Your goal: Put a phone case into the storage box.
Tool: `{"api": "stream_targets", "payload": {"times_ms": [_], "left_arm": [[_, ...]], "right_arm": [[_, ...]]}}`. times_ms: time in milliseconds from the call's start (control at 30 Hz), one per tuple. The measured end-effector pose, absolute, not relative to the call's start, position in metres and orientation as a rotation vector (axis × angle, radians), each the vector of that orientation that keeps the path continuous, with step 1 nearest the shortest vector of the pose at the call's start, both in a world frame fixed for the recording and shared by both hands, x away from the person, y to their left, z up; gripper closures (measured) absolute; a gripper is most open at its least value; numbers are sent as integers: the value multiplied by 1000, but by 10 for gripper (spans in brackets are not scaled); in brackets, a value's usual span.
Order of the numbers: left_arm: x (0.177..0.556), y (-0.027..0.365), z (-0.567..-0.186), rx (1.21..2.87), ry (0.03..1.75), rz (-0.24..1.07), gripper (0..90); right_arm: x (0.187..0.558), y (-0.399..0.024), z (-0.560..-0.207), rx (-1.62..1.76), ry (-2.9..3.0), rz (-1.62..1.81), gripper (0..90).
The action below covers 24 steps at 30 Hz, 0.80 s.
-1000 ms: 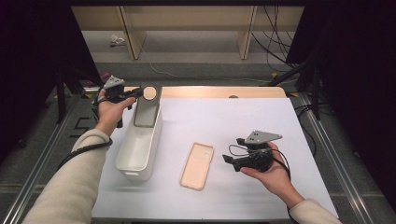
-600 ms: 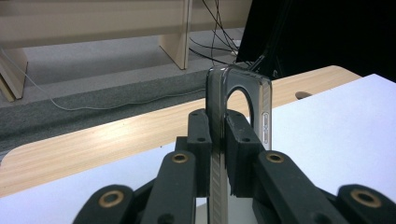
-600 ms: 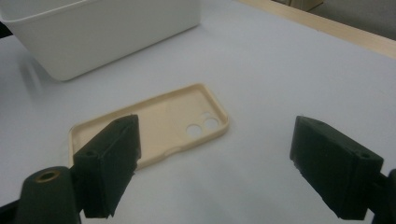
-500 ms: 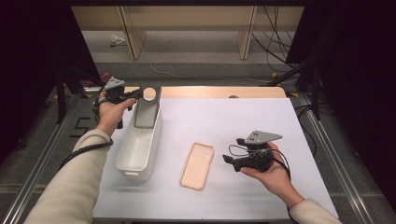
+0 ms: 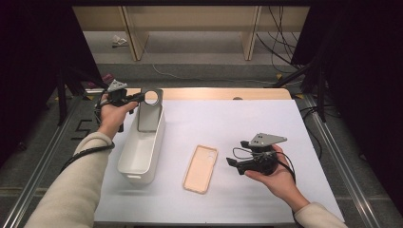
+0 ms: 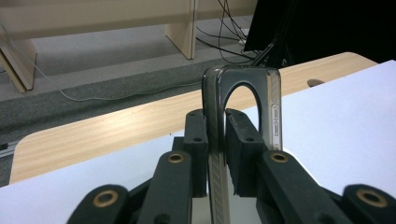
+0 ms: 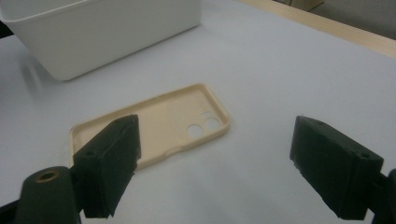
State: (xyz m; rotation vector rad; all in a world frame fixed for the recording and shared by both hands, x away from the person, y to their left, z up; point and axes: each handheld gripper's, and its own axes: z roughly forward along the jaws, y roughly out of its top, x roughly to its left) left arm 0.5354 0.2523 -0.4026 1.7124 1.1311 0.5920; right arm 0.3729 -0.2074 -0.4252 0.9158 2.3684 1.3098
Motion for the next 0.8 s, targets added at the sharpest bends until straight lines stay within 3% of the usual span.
{"api": "stream_targets", "payload": {"times_ms": [800], "left_arm": [[537,253,-408,1779,1150,631,755]], "right_arm": [[373,-206,-426,914,2372,1311,170]]}}
